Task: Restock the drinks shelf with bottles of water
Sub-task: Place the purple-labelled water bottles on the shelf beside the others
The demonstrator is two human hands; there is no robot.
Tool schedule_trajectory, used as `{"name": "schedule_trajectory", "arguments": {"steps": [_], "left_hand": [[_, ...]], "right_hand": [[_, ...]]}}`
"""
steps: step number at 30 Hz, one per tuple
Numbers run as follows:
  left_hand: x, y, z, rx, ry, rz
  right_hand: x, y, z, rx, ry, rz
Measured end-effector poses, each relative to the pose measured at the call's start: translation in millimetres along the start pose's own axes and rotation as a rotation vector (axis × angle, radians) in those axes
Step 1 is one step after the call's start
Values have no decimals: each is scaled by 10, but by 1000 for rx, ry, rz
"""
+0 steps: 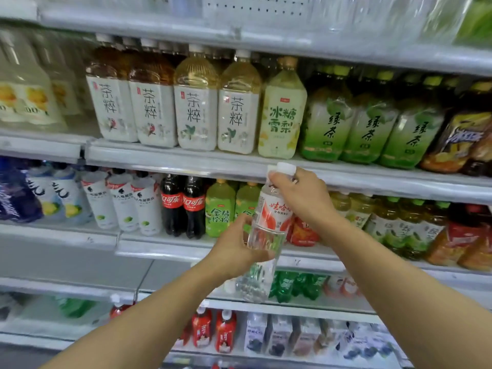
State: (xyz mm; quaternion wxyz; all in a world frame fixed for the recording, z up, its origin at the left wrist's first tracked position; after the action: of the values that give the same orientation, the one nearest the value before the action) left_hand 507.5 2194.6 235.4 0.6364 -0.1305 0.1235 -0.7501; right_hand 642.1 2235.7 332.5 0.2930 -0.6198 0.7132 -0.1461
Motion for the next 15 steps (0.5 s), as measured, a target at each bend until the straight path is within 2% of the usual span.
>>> {"name": "schedule_trajectory", "arguments": {"steps": [9, 15], "left_hand": [[97, -575, 984, 96, 170, 82], [113, -1097, 1638, 128, 279, 144]], "right_hand": [[23, -569, -1128, -32, -267, -11], [-109, -900, -1720, 26, -374, 161]]}}
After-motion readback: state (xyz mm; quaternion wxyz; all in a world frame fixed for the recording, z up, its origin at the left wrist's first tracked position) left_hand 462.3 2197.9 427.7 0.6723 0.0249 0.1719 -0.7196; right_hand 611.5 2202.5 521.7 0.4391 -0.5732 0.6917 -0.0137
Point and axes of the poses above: each hand's wrist, its own x-axis away from the middle knuckle, its own y-axis out of the palm, z = x × y, the point moved 7 cm from there along -x, towards the middle knuckle
